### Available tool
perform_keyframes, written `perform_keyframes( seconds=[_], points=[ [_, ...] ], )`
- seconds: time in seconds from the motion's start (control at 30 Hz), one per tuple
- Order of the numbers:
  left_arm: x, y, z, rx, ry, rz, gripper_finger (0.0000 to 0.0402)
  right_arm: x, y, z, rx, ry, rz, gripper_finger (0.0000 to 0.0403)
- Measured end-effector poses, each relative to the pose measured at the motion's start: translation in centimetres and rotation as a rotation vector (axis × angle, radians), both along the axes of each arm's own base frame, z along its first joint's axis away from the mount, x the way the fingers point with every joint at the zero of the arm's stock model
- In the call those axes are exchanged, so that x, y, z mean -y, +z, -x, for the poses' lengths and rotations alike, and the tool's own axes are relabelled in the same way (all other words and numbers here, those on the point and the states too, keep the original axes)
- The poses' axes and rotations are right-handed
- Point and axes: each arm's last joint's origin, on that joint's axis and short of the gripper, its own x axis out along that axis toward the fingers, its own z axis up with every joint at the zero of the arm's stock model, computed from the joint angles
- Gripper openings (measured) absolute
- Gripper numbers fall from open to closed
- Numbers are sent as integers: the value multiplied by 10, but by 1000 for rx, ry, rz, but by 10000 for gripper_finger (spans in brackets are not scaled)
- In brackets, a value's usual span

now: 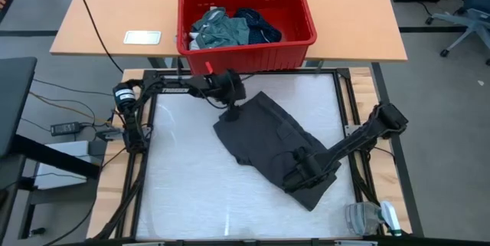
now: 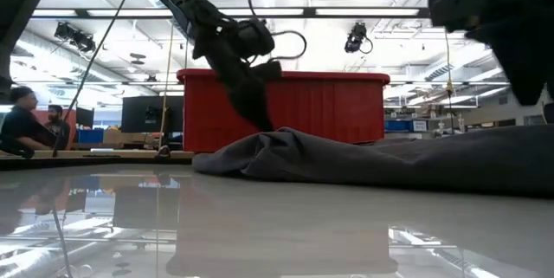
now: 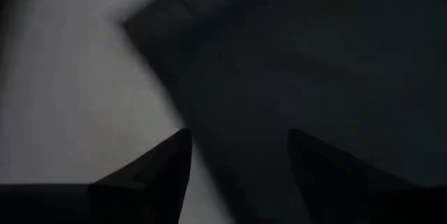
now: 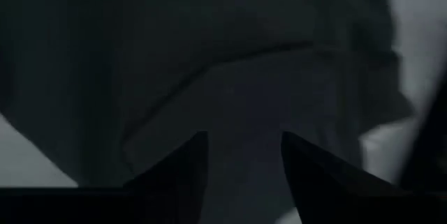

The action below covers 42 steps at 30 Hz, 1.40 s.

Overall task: Fold laundry
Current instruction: Fold the black pants

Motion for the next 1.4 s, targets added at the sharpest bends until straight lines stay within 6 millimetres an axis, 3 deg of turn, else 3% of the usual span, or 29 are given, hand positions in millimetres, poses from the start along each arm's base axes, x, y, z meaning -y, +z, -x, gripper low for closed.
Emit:
perform_keyframes(
  seconds=[0.33, 0.47, 0.6, 0.8, 1.0, 1.23, 1.4],
  points=[
    [39, -48, 27, -208, -37, 161, 195, -11, -55, -27, 118, 84, -166, 162],
    [60, -56, 48, -438, 6, 302, 186, -22, -55, -45, 278, 255, -291, 158],
    [87, -44, 70, -623, 19, 449, 183, -31, -44, -53, 386, 344, -359, 158],
    [111, 19, 79, -377, -63, 365, 183, -33, -14, -48, 409, 379, -339, 158],
    [111, 61, 88, -94, -243, 153, 182, -17, 11, -36, 430, 405, -212, 158],
    [107, 50, 72, -54, -397, 39, 182, 5, 32, -34, 477, 557, -160, 158],
    [93, 28, 45, 8, -381, 4, 182, 24, 28, -19, 266, 455, -116, 158]
  ],
)
